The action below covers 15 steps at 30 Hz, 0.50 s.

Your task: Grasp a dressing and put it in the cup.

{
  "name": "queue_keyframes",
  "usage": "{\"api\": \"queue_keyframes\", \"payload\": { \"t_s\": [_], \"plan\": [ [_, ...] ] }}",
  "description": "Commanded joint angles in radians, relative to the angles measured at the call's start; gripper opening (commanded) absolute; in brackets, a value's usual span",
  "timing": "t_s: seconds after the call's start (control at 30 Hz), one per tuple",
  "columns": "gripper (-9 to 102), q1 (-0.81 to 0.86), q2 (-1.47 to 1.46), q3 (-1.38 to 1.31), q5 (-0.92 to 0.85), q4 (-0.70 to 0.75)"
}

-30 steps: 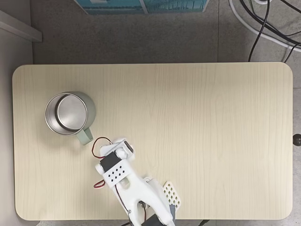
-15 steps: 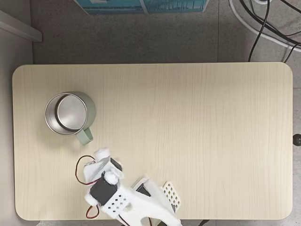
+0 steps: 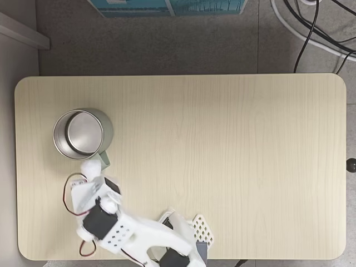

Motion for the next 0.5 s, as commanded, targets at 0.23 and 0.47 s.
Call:
{"api": "queue_keyframes", "payload": {
  "t_s": [0.23,0.47],
  "plan": [
    [0,0.055,0.153,0.064,0.138,-0.183],
    [2,0.051,0.172,0.051,0.166,-0.207]
  ]
}}
